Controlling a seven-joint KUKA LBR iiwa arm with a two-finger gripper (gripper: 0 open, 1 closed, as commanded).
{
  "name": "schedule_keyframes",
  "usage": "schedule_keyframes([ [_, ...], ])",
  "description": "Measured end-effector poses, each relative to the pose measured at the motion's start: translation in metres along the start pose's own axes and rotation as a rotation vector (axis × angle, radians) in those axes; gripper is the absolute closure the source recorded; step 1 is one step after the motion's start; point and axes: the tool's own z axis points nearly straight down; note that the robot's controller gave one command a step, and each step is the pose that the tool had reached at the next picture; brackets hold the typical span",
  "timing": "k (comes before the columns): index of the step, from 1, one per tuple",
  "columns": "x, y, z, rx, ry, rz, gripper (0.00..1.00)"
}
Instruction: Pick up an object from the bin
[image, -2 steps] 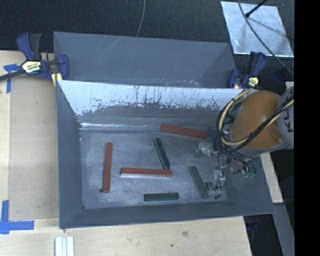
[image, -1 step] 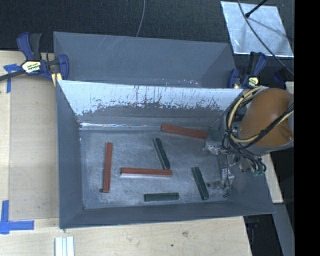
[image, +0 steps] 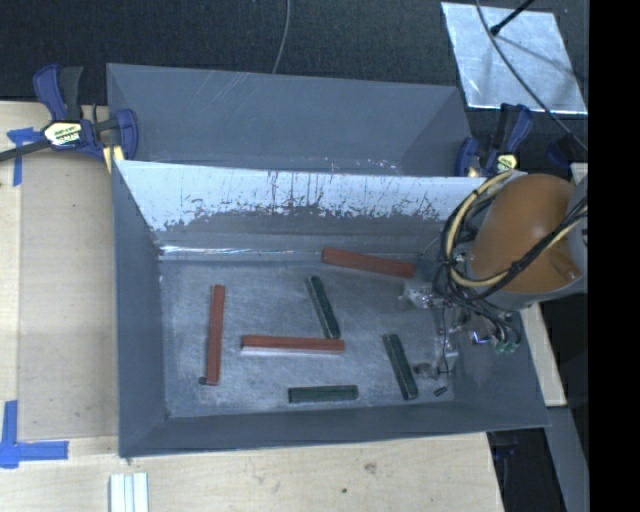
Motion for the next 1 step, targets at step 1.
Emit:
schedule_keyframes([
  [1, 0.0241, -0.0033, 0.0129, 0.000, -0.004, -0.065, 0.00],
])
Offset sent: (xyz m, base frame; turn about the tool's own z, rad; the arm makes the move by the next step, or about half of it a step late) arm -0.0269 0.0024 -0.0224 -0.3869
